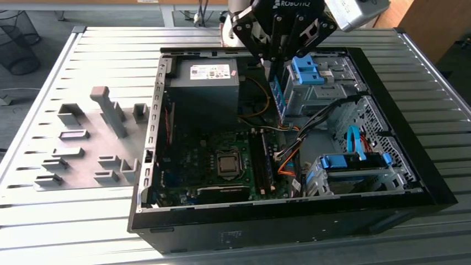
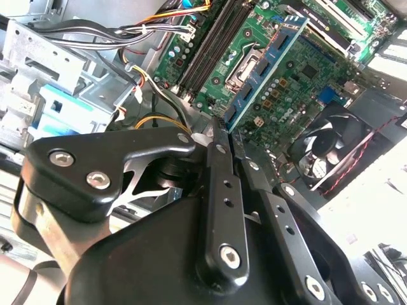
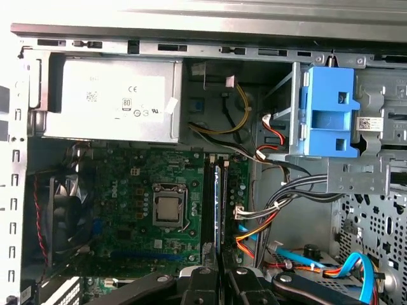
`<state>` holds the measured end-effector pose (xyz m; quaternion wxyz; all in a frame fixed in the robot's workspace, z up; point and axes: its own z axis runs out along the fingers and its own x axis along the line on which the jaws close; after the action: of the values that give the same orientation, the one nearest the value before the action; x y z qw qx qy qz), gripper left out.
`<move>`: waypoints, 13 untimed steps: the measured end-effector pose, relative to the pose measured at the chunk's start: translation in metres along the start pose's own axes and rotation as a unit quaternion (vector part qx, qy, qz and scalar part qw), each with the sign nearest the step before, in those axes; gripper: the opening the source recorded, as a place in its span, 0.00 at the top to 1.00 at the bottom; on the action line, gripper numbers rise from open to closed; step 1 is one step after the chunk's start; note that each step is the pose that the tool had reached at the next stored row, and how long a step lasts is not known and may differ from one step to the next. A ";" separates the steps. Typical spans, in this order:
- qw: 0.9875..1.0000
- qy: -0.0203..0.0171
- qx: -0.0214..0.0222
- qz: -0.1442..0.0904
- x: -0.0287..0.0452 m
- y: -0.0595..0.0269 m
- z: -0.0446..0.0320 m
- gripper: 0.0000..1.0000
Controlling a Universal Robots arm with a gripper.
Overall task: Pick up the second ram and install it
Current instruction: 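Insert the second ram into the second slot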
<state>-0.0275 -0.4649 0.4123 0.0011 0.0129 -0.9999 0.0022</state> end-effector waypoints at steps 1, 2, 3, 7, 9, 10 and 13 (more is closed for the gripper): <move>1.000 0.000 0.000 0.000 0.0000 0.0000 0.0002 0.86; 1.000 0.000 0.000 0.000 0.0000 0.0000 0.0004 0.86; 1.000 0.000 0.000 0.000 0.0000 0.0000 0.0007 0.86; 1.000 0.000 0.000 0.000 0.0000 0.0000 0.0019 0.86; 1.000 0.000 0.000 0.000 0.0000 0.0000 0.0021 0.86; 1.000 0.000 0.000 0.000 0.0000 0.0000 0.0022 0.86; 1.000 0.000 0.000 0.000 0.0000 0.0000 0.0023 0.86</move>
<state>-0.0275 -0.4649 0.4100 0.0011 0.0129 -0.9999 0.0022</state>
